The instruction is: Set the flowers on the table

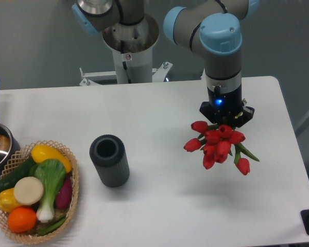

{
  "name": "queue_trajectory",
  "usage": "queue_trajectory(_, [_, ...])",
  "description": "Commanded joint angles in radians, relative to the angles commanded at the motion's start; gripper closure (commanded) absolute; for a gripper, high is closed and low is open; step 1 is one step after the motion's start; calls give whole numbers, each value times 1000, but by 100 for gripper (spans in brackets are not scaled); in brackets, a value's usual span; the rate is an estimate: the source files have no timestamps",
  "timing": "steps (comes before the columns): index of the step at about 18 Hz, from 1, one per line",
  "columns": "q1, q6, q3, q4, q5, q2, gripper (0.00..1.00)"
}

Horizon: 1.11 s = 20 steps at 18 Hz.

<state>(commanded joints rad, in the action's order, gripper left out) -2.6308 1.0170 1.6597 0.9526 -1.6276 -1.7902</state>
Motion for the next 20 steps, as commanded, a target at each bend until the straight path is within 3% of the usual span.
queue_trajectory(7, [24, -17, 92, -12, 8, -2, 98])
queue_trajectory(10, [37, -118, 97, -12, 11, -35, 95])
queue_trajectory(13, [57, -118, 83, -12, 17, -69, 55])
queue_trajectory(16, [60, -115, 78, -24, 12, -86, 0])
queue_trajectory(20, [60, -118, 78, -35, 2, -75, 0])
